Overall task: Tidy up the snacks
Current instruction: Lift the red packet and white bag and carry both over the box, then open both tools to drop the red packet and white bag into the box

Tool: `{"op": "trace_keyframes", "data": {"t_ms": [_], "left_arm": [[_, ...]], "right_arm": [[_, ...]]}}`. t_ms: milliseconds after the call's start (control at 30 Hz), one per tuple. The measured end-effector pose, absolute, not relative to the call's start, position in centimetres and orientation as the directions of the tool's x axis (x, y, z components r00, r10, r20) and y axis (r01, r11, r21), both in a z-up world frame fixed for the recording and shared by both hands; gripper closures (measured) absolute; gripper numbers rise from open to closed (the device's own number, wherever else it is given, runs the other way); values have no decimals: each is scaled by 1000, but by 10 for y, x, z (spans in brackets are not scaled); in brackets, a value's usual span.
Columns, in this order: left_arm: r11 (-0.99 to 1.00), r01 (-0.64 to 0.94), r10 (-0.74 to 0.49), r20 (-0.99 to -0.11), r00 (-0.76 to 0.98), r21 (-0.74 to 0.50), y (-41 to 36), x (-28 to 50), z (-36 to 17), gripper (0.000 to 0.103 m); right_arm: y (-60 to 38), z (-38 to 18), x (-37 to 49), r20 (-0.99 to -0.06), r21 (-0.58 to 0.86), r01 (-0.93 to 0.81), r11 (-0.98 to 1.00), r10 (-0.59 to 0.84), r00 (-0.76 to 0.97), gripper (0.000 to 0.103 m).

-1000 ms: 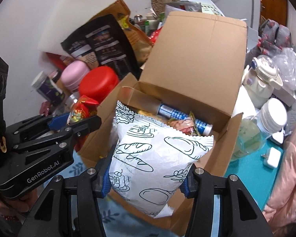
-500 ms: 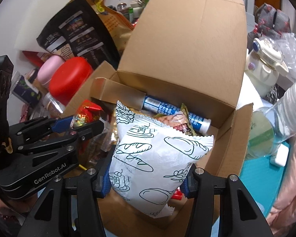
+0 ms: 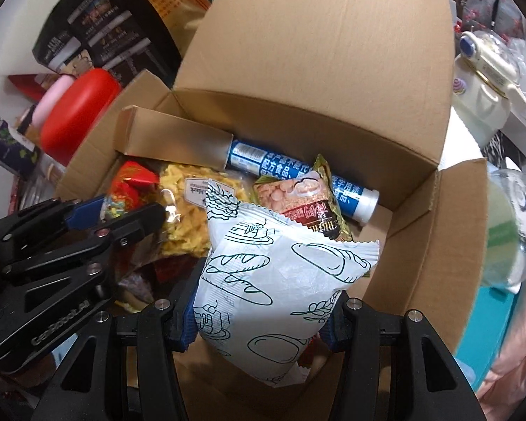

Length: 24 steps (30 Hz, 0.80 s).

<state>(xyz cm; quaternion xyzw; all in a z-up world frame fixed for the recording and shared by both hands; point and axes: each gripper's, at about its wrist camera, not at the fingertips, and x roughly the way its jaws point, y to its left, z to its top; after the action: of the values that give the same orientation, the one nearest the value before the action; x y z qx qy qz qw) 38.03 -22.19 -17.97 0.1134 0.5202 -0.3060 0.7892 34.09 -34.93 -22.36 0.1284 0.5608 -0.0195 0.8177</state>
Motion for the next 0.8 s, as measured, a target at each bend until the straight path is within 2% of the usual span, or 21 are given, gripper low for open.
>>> {"op": "trace_keyframes", "data": {"t_ms": [133, 467, 567, 800], "left_arm": [[797, 586, -364, -892, 269, -149, -221, 380, -183, 71], [832, 546, -305, -903, 304, -97, -210, 368, -178, 72], [859, 495, -297, -917, 267, -134, -201, 368, -184, 72], [879, 461, -273, -921, 276, -122, -194, 364, -185, 72]], "right_arm": [[-344, -231, 346, -942, 140, 155, 978, 83, 326, 50], [-346, -228, 344, -930, 157, 144, 977, 97, 356, 49], [-347, -225, 342, -931, 148, 144, 978, 88, 354, 49], [-346, -216, 335, -926, 133, 126, 983, 78, 369, 46]]}}
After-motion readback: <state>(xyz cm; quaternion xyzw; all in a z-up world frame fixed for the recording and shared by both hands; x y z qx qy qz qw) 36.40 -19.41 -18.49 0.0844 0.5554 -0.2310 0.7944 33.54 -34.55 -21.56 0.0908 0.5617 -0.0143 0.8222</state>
